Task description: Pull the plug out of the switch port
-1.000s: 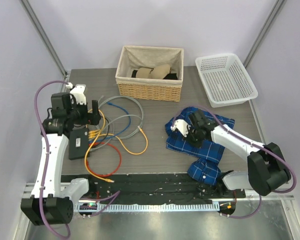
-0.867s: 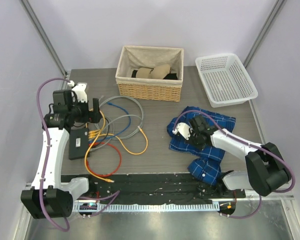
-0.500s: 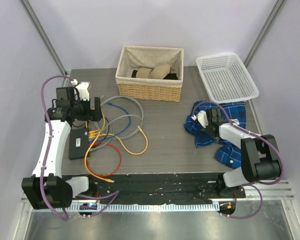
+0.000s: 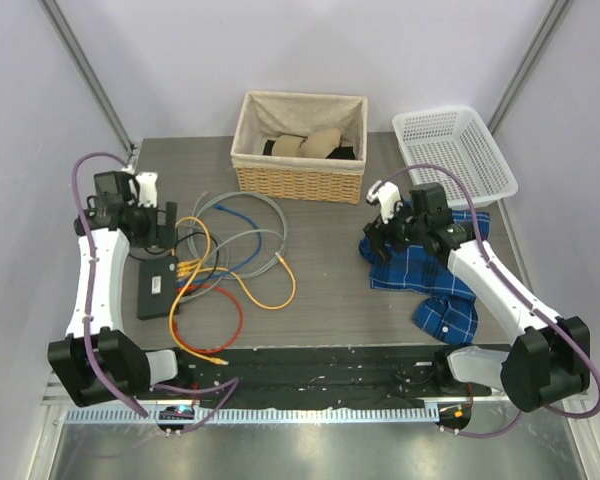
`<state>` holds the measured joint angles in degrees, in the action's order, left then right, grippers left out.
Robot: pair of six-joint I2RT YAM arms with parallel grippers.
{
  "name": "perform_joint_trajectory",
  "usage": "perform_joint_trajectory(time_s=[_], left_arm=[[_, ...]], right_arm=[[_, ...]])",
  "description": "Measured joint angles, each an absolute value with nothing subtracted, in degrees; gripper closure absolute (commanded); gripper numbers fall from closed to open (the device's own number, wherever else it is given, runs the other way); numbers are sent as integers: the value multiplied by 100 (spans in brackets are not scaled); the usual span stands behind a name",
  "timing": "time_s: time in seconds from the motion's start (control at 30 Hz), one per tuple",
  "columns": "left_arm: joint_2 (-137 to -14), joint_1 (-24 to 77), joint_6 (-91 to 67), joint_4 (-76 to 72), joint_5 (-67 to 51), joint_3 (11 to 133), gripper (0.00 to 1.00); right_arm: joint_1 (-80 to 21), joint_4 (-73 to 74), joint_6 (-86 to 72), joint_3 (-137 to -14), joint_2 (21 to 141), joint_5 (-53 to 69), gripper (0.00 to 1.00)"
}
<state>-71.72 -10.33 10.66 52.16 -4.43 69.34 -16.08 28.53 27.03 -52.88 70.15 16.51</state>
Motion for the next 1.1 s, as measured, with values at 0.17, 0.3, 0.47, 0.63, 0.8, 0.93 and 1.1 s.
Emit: perform_joint_trajectory(time_s=[0.17,0.3,0.47,0.63,0.8,0.93,1.1], left_arm=[[-7675,-2056,888,5522,-414,6930,0],[-8215,-2622,642,5649,-475,6932,0],[-8700,-2803,425,5548,-569,6801,0],[-9297,-2801,222,5402,-740,6694,2],[-9579,-2801,-19,5164,-849,6436,3],[-9638,-2797,-298,5046,-1009,6254,3],[-9651,-2687,-556,4908,-1179,6184,3]], right_arm=[[-1831,2198,2080,-5813,7520,2359,22],[-2003,1914,1656,-6525,8447,2550,21],[-2130,1791,1105,-7365,9354,2777,21],[-2128,1708,790,-7465,9465,2971,22],[-2176,1680,731,-7467,9463,2989,21],[-2217,1629,733,-7376,9421,2965,21],[-2233,1632,740,-7332,9417,2963,21]])
